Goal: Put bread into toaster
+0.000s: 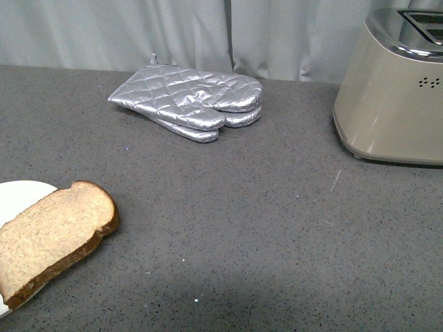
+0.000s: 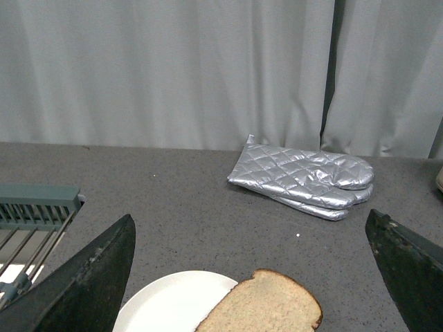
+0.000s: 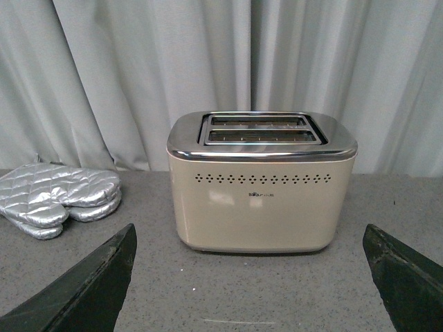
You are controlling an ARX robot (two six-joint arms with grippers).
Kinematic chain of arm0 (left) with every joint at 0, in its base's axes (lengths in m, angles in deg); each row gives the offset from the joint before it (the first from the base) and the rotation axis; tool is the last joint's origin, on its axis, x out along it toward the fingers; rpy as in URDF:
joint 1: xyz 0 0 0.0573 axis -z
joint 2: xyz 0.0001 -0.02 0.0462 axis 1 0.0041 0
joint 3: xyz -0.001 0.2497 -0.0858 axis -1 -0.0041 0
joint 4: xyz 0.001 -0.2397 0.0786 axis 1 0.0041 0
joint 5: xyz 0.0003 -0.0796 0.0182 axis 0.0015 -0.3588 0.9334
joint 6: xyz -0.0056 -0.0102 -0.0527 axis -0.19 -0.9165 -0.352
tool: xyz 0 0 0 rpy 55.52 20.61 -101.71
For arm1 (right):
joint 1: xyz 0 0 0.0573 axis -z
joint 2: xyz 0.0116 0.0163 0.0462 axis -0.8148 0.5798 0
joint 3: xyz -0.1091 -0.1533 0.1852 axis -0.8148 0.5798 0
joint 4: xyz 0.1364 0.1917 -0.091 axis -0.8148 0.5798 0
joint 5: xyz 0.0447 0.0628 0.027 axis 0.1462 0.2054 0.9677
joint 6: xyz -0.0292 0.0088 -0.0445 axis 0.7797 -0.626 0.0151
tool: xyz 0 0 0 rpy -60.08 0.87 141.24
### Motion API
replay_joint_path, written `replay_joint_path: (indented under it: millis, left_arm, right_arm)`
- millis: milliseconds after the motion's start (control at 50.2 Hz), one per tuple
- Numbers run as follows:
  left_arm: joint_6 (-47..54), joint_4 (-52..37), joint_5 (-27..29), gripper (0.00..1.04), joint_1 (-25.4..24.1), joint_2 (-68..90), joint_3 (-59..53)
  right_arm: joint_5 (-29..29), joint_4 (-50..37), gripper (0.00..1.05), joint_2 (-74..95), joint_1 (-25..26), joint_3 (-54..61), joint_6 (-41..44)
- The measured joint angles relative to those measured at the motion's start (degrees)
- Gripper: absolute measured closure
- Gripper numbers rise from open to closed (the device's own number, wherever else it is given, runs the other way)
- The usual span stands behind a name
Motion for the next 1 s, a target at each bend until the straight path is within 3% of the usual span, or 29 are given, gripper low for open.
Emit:
replay_joint_path:
  millis: [995]
  left_arm:
    - [0.00,0.00,0.00,0.07,0.00,0.00,0.00]
  right_arm:
    - [0.00,0.00,0.09,0.00,0.00,0.00,0.00]
